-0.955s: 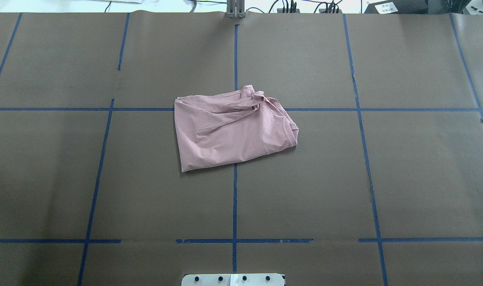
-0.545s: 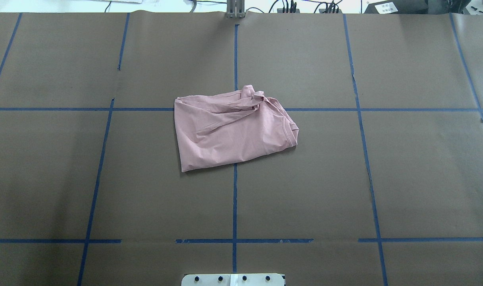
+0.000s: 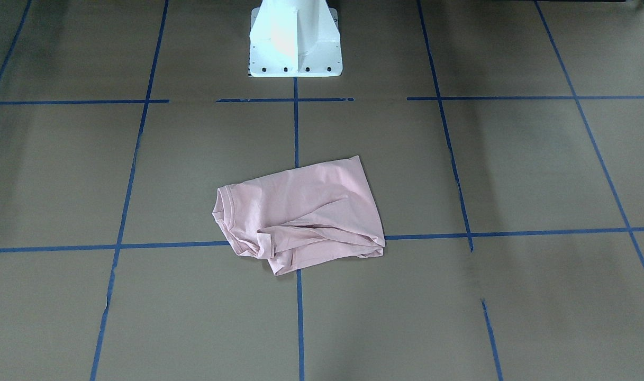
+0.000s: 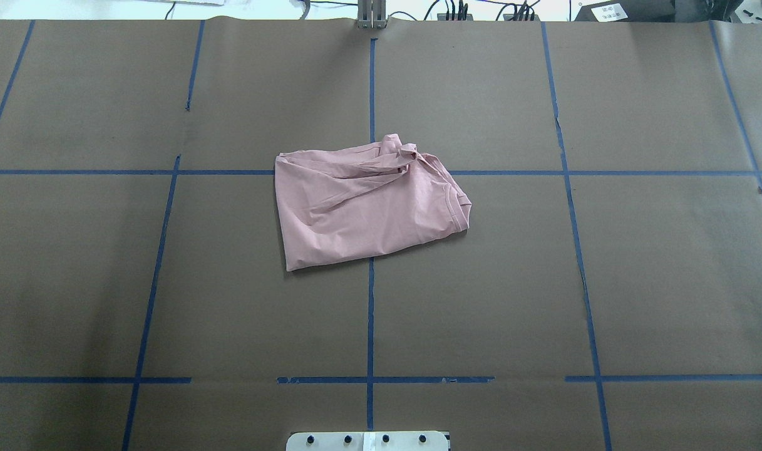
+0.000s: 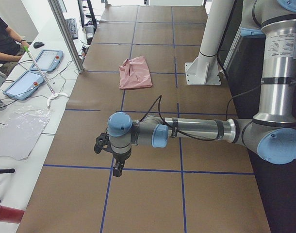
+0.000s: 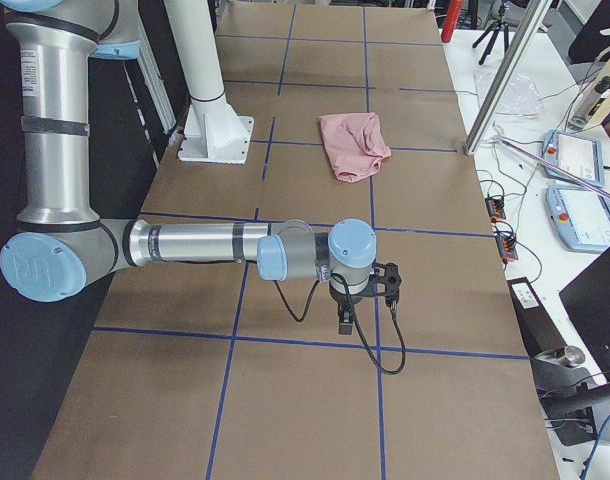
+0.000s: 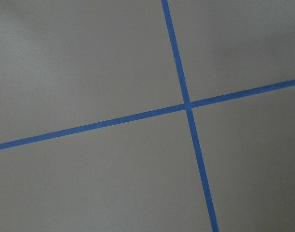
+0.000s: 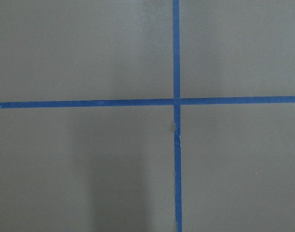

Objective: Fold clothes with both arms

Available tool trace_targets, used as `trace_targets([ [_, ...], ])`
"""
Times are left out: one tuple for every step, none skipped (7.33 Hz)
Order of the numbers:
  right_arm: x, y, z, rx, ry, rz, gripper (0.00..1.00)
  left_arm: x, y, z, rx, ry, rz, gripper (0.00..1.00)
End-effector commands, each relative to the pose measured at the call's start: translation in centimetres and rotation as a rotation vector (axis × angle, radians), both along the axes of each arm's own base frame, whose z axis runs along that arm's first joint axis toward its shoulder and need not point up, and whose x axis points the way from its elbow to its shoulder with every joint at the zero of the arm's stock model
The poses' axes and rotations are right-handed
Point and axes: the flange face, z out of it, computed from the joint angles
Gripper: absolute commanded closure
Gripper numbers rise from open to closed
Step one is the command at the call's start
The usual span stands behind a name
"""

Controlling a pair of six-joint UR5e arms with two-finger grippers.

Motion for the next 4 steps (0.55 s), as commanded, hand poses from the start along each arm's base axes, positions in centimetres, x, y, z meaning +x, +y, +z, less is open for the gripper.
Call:
trace_targets([
  [-0.01, 0.03, 0.13, -0.003, -0.001, 0.0, 0.0, -0.04, 0.28, 0.34, -0.011, 0.001, -0.002, 0.0],
  [-0.01, 0.03, 0.21, -0.005, -0.001, 0.0, 0.0, -0.04, 0.37, 0.51, -0.024, 0.002, -0.012, 0.0],
  [-0.01, 0.03, 0.21, -0.005, -0.001, 0.0, 0.0, 0.12, 0.3, 0.15, -0.095, 0.034, -0.094, 0.0],
  [-0.01, 0.03, 0.21, -0.005, -0.001, 0.0, 0.0, 0.42, 0.31, -0.02, -0.133, 0.079, -0.128, 0.0],
])
